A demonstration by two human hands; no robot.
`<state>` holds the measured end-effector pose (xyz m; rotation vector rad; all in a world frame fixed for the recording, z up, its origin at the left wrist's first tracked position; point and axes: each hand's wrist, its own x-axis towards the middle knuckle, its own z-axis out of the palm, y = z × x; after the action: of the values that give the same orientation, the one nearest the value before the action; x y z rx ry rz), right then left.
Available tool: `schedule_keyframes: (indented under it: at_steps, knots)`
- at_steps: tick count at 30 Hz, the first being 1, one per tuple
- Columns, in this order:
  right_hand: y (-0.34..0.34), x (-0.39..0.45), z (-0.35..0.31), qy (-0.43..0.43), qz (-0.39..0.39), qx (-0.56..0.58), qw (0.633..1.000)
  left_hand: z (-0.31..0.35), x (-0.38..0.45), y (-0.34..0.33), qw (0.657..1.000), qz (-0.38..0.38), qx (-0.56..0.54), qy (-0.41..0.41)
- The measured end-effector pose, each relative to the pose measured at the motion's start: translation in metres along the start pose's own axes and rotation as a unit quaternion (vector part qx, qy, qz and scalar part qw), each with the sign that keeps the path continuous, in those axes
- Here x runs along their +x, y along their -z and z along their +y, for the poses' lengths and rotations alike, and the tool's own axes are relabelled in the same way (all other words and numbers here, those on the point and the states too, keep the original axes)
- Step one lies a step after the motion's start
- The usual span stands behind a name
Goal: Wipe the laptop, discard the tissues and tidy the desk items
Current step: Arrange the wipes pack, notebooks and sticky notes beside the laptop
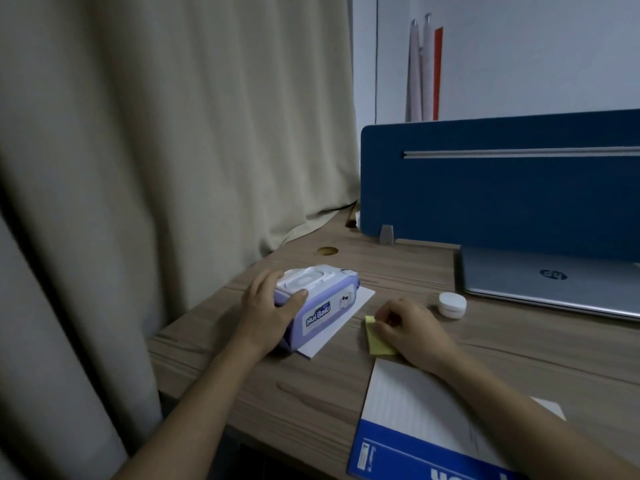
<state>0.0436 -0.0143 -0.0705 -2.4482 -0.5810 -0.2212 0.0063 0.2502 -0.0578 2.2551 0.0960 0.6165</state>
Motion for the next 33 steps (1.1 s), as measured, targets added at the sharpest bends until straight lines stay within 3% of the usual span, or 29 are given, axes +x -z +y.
schedule_keyframes:
  at_steps: [6,10,12,18,30,33]
  knots:
    - [0.001,-0.004,0.002,0.028,-0.004,-0.003,1.000,-0.002,0.023,-0.008,0.987,0.029,-0.123,0.103]
    - [0.003,-0.006,0.001,0.030,0.000,0.011,0.999,-0.002,0.022,-0.011,0.986,0.063,-0.153,0.016]
    - [0.004,-0.009,0.001,0.032,-0.005,0.011,0.999,0.004,0.018,-0.011,0.990,0.066,-0.115,-0.047]
    - [0.008,-0.011,0.002,0.008,0.011,0.024,1.000,0.019,0.009,-0.004,0.976,-0.043,0.056,-0.206]
    - [0.011,-0.015,0.001,-0.012,-0.022,0.014,1.000,0.018,-0.006,-0.008,0.965,-0.032,0.195,-0.173]
    - [0.012,-0.016,0.000,-0.009,-0.030,-0.001,0.999,0.013,-0.007,-0.009,0.969,-0.037,0.217,-0.114]
